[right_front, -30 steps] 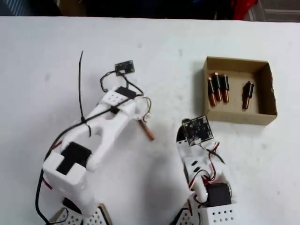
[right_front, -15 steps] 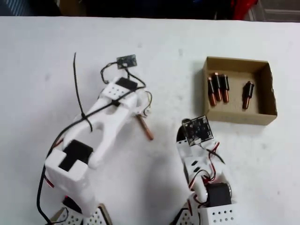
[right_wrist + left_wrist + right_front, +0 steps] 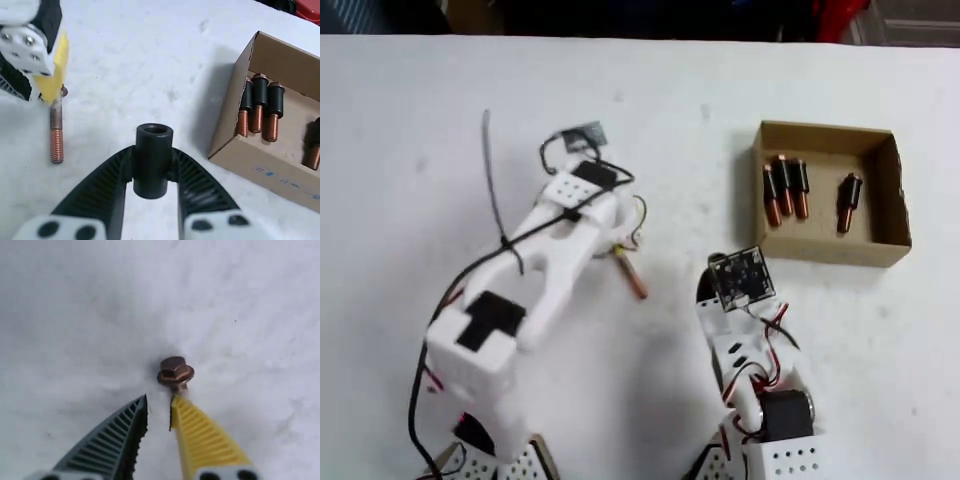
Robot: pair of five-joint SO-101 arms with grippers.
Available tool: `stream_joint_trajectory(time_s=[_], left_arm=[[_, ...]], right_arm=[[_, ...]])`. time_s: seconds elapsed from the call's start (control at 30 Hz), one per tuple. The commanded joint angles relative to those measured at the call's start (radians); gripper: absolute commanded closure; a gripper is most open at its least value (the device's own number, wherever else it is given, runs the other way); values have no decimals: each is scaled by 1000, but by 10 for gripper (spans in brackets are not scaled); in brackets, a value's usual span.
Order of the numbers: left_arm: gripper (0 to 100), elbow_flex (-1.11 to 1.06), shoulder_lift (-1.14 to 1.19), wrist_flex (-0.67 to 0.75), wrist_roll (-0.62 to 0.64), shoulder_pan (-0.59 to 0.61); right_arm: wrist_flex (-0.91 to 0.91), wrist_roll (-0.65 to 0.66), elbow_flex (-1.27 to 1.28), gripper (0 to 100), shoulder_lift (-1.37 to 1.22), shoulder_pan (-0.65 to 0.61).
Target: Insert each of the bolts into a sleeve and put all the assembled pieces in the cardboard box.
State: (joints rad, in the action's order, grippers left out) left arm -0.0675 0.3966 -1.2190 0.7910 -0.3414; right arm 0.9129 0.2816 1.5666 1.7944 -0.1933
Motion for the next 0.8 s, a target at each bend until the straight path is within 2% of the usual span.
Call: stream_joint_trajectory(time_s=[0.0, 0.27, 0.57, 0.77], left_arm=[[894, 43, 24, 31, 14, -30], [894, 38, 31, 94, 14, -22], [894, 130, -13, -21, 11, -25], [894, 135, -16, -11, 12, -41]], right_arm=[[-21, 0, -6, 981, 7, 10], [-21, 0, -6, 981, 7, 10], [-21, 0, -6, 981, 7, 10], [-21, 0, -6, 981, 7, 10]])
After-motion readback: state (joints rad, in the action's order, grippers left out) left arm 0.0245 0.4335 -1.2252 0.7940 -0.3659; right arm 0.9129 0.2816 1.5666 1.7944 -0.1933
